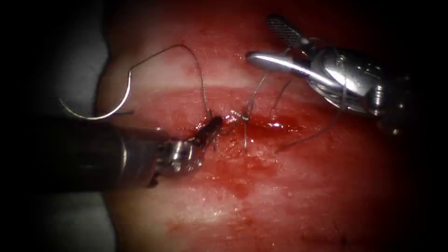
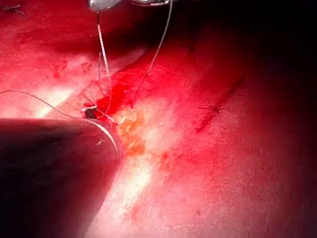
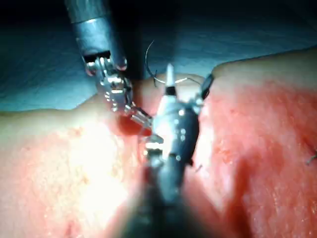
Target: Wound Closure
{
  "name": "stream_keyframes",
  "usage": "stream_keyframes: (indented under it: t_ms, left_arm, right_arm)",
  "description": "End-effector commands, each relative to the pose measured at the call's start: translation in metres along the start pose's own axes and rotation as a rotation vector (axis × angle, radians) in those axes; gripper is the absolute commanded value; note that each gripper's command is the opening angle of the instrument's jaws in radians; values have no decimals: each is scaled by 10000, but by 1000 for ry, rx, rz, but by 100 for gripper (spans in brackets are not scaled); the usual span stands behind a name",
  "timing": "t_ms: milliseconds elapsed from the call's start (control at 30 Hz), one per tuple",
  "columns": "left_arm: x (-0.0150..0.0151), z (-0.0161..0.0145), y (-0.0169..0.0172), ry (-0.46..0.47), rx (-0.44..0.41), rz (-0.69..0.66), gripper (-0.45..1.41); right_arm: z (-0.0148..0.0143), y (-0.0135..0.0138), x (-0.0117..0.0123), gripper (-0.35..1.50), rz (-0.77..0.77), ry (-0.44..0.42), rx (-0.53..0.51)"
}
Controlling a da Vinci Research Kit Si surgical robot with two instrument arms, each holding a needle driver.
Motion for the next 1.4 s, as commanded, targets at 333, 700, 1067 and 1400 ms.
stream_keyframes:
  t_ms: [333,700,1067,1400]
  left_arm:
    - [19,-50,-16,54,81,45,-45]
    - [55,-91,-112,182,154,69,-45]
    - [46,-10,-130,158,88,110,-45]
    - [40,35,-106,194,9,164,-45]
  right_arm:
    - [6,-2,-60,126,-120,-312,-15]
    - [11,-30,-113,131,-193,-487,140]
    - [-5,-69,-145,125,-87,-409,403]
    - [-15,-89,-137,115,-20,-277,549]
